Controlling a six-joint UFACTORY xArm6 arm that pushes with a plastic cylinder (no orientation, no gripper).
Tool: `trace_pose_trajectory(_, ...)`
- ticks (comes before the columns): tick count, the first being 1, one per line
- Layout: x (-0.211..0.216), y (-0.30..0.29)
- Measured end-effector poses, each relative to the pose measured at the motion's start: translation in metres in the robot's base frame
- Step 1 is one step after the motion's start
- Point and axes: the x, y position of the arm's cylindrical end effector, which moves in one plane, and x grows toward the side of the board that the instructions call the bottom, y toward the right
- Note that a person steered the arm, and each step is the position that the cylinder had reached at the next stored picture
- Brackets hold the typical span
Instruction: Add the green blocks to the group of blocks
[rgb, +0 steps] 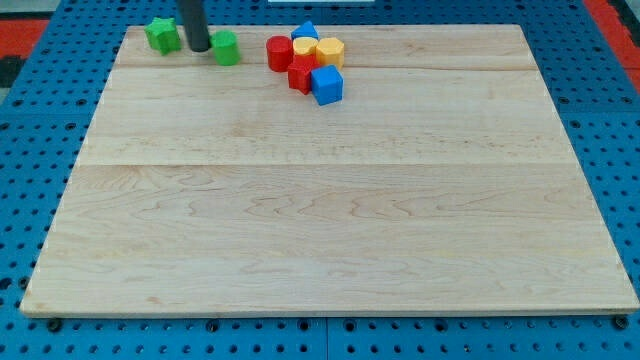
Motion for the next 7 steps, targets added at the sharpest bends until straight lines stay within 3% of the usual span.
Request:
trace_pose_trajectory(4, -0.015, 0.048)
trace_pose_trajectory(6, 0.02, 0.065)
trace_pose_trajectory(7, 0.031, 0.035)
